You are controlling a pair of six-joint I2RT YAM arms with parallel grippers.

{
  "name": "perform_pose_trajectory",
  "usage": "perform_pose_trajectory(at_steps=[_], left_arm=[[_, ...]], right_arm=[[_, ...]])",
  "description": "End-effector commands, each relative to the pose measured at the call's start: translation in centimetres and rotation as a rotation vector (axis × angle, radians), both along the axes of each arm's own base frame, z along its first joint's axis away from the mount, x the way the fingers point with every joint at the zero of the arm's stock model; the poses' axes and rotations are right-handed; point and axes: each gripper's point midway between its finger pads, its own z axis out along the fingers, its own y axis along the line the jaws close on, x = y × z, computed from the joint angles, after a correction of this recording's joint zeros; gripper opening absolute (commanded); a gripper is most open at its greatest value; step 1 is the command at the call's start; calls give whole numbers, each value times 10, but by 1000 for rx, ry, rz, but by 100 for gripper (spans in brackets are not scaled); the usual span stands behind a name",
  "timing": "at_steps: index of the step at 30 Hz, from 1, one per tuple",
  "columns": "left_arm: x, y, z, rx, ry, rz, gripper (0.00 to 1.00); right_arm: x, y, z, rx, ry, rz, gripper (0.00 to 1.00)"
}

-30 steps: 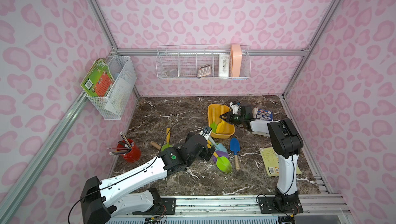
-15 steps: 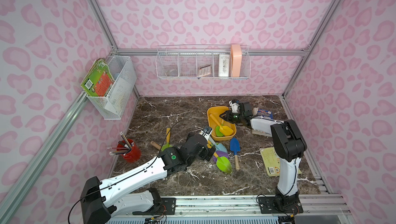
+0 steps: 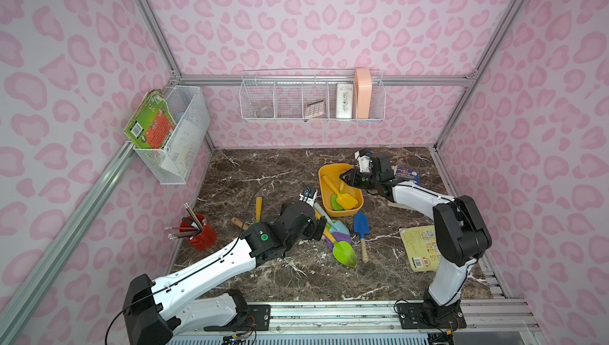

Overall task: Put the shovel into the storage box
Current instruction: Place the shovel in the storage box, then pick up the shovel from the center of the board.

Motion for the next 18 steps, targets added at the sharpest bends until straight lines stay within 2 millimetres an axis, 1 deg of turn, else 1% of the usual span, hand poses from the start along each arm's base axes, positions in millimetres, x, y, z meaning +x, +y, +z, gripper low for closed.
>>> perform_pose_trajectory(at_steps=[1, 5, 9, 13, 18], left_arm=[[0, 6, -6, -57, 73, 61, 96], [6, 14, -6, -85, 89, 111, 88], [6, 26, -13, -87, 142, 172, 79], [5, 36, -23, -114, 215, 232, 78], [3, 28, -30, -165, 254, 215, 79]], right_arm=[[-14, -10, 9, -71, -57, -16, 38], [-41, -15, 24, -104, -106, -11, 41], [-72, -22, 30, -104, -127, 10, 41], [-103, -29, 26, -96, -115, 23, 41], [-135, -40, 6, -185, -84, 21, 40]])
